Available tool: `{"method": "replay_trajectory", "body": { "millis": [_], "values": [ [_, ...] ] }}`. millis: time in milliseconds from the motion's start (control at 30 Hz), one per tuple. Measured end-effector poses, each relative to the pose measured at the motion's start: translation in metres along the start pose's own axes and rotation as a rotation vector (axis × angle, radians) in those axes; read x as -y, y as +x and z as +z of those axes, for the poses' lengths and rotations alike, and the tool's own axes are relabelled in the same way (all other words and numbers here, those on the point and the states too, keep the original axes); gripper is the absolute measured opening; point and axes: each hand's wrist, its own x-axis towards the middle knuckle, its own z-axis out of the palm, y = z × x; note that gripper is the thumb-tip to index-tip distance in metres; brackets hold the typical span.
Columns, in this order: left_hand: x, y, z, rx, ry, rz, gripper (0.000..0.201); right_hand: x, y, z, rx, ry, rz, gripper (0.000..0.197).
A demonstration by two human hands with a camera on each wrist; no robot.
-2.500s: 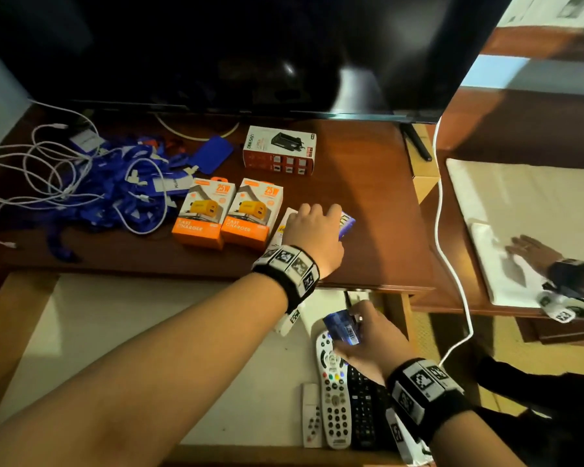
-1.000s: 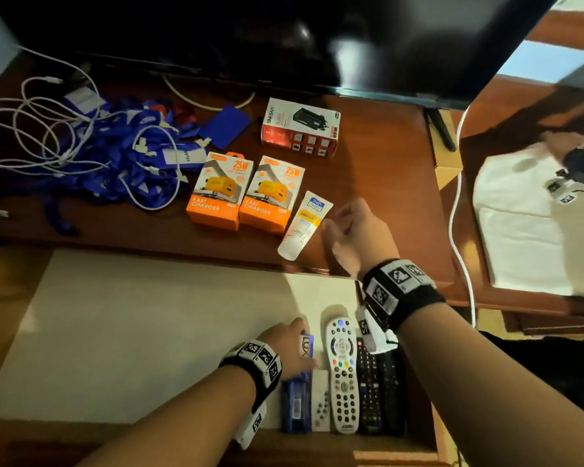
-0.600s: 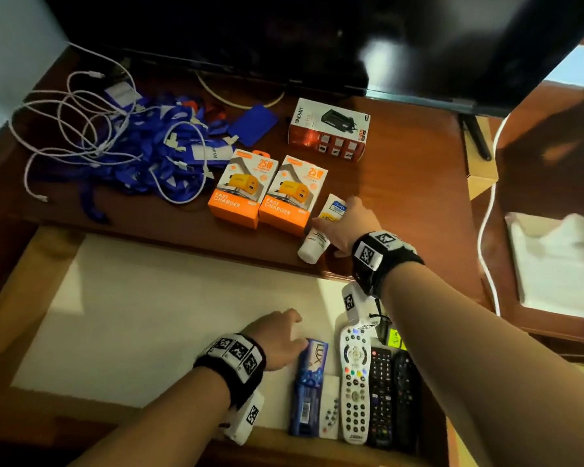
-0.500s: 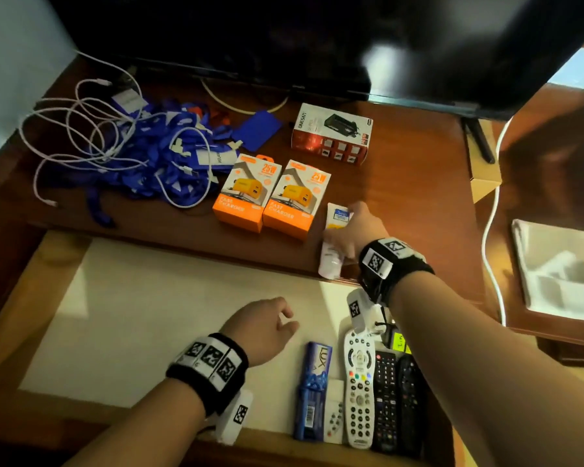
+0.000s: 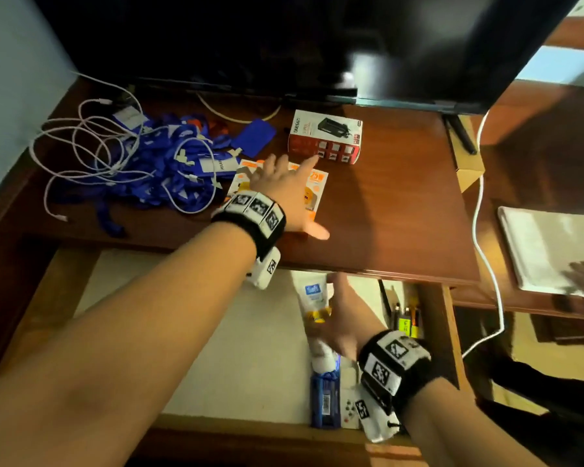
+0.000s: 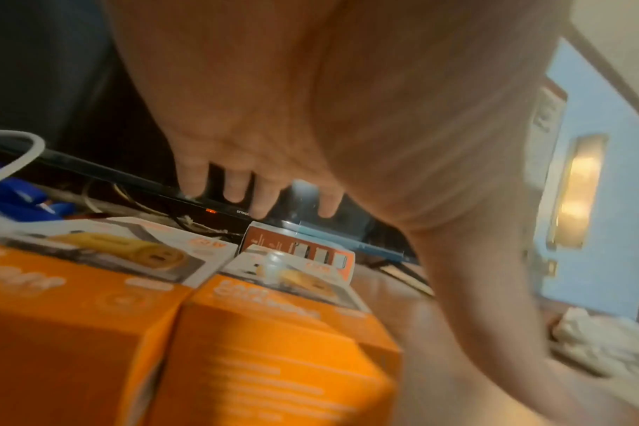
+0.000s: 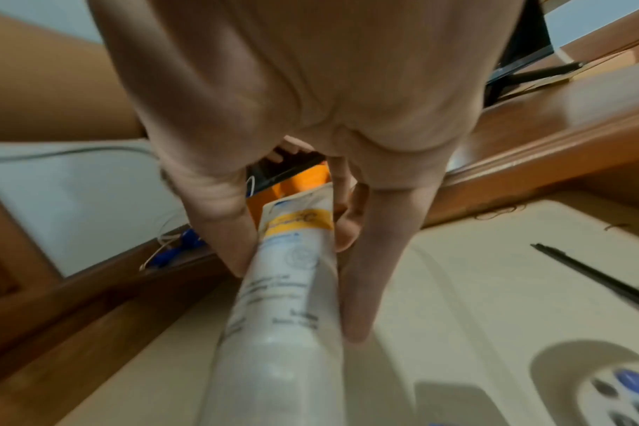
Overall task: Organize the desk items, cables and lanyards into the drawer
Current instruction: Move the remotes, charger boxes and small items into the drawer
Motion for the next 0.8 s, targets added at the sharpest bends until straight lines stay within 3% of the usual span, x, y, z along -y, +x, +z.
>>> {"method": "replay_trajectory", "body": {
  "millis": [100,200,333,600,800],
  "values": [
    [0.009,0.022,-0.001,0.165,0.128,0.108,0.159,0.0,-0.014,0.022,0.082,-0.09,-0.089,0.082],
    [0.013,0.032,0.005,0.204,0.268,0.167,0.16,-0.002,-0.016,0.044,0.157,-0.171,-0.049,0.079],
    [0.01,0.035,0.002,0.084,0.354,0.217,0.147,-0.009,-0.01,0.067,0.212,-0.27,0.036,0.073],
    [0.011,0.04,-0.002,0.054,0.337,0.267,0.134,-0.018,0.0,0.091,0.328,-0.384,0.11,0.078],
    [-0.005,-0.015,-0.011,-0.106,0.226,0.335,0.126,-0.025,0.004,0.097,0.305,-0.522,0.076,0.082]
  ]
}}
